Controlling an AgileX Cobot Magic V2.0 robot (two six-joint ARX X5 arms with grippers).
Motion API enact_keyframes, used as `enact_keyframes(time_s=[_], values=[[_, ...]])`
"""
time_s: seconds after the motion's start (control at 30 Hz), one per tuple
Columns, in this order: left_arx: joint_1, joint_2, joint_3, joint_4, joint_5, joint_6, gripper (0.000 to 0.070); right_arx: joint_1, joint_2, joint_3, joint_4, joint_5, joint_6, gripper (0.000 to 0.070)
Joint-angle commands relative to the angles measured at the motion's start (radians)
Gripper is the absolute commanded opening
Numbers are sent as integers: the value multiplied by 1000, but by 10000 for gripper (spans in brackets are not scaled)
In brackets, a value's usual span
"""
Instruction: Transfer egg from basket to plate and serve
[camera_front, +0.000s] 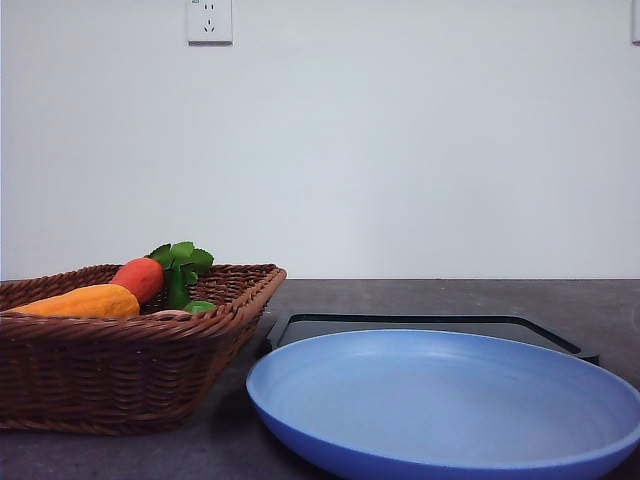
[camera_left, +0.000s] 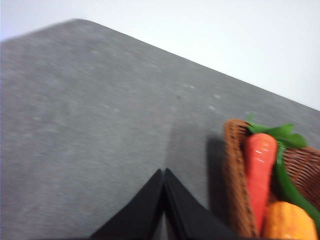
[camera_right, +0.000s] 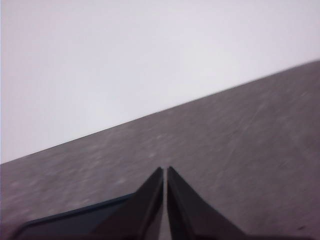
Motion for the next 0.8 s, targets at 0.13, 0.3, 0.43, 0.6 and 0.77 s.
enact_keyframes(time_s=[0.13, 0.3, 0.43, 0.6, 0.77], values=[[2, 57, 79, -93, 98, -21, 0, 0, 29, 127, -116, -21, 64, 0], [2, 196, 172, -105, 209, -68, 0, 0, 151, 281, -261, -20, 28, 0], [1, 324, 254, -67, 329, -67, 0, 0, 269, 389, -311, -23, -45, 0], [-23, 481, 373, -71, 441, -49, 0, 0, 419, 505, -402, -95, -70, 0], [-61, 661, 492, -118, 587, -22, 0, 0, 563, 573, -493, -223, -77, 0]])
